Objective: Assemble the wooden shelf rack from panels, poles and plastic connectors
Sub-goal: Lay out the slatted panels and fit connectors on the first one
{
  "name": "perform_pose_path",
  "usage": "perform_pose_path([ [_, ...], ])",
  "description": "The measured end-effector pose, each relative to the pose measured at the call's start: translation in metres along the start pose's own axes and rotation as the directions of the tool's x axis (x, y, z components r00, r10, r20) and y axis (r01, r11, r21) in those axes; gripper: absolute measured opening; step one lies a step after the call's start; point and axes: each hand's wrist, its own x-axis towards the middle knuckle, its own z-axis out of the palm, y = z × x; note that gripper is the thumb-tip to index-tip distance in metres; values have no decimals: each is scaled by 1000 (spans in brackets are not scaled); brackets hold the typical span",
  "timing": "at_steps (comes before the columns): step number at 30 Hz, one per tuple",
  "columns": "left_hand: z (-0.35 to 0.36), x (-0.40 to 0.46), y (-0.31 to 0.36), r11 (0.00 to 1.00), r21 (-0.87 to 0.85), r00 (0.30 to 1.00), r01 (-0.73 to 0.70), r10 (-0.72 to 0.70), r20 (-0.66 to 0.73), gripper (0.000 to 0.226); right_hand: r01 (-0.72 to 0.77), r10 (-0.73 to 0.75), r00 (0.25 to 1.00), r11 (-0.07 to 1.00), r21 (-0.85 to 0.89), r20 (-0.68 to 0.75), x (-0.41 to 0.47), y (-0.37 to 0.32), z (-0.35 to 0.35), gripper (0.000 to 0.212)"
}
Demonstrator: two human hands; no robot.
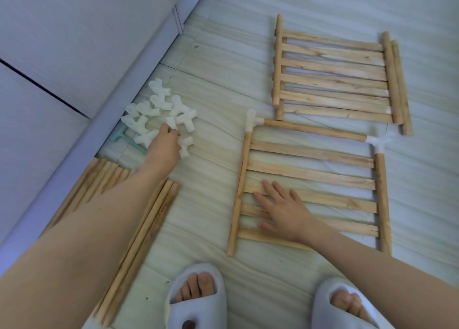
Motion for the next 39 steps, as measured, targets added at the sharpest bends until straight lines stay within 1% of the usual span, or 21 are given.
perform_pose_path([
  [3,-2,-3,-3,999,-38,999,-16,14,-49,35,8,-8,1000,999,-38,-5,0,3,-2,77],
  [6,-3,-9,-4,993,-114,994,-39,28,-101,36,10,-13,1000,991,-133,-21,1,7,-3,82],
  [9,-1,-20,3,952,-305,994,0,-33,-102,30,-19,-2,995,976,-216,-98,2,3,-2,83],
  [12,3,-35,11,846,-524,993,96,-116,-4,24,-74,40,987,973,-218,-156,6,-4,-4,86],
  [15,3,-42,19,733,-666,986,143,-161,35,24,-51,32,989,990,-135,-144,7,-6,-13,88],
  [17,-6,-42,29,644,-753,983,134,-180,21,23,9,-22,986,997,-77,-165,5,-6,-27,90],
  [18,-13,-42,35,590,-800,983,108,-183,-3,22,42,-50,980,998,-49,-190,2,-6,-36,91],
  [19,-23,-41,42,551,-832,981,62,-188,-51,21,69,-72,972,997,-21,-222,0,-5,-46,94],
  [20,-36,-39,47,534,-845,974,11,-199,-112,20,88,-84,962,996,5,-261,-2,-4,-59,96],
  [22,-67,-36,60,510,-857,951,-71,-224,-212,17,97,-66,926,993,65,-373,-7,-1,-87,98],
  [23,-82,-35,66,483,-870,944,-104,-228,-239,16,94,-35,898,989,115,-439,-9,0,-102,100],
  [25,-112,-36,81,422,-892,939,-161,-213,-271,11,100,70,823,959,265,-564,-14,2,-130,104],
  [27,-137,-43,98,360,-909,944,-207,-170,-282,9,124,216,728,892,435,-651,-21,0,-151,110],
  [30,-160,-57,117,258,-935,963,-244,-52,-266,12,143,407,608,789,598,-682,-35,-5,-170,116],
  [32,-167,-68,129,186,-951,969,-249,57,-242,13,164,476,553,742,649,-684,-47,-8,-173,118],
  [33,-168,-75,134,147,-959,968,-244,100,-231,14,179,493,536,727,663,-685,-54,-10,-172,118],
  [35,-169,-90,144,83,-972,967,-222,147,-208,17,200,503,532,708,678,-682,-66,-13,-166,120],
  [37,-169,-105,150,41,-981,968,-191,173,-182,18,211,510,537,691,692,-672,-79,-17,-158,121],
  [39,-170,-118,151,23,-985,967,-169,197,-162,19,211,525,534,676,706,-662,-90,-20,-150,122],
])
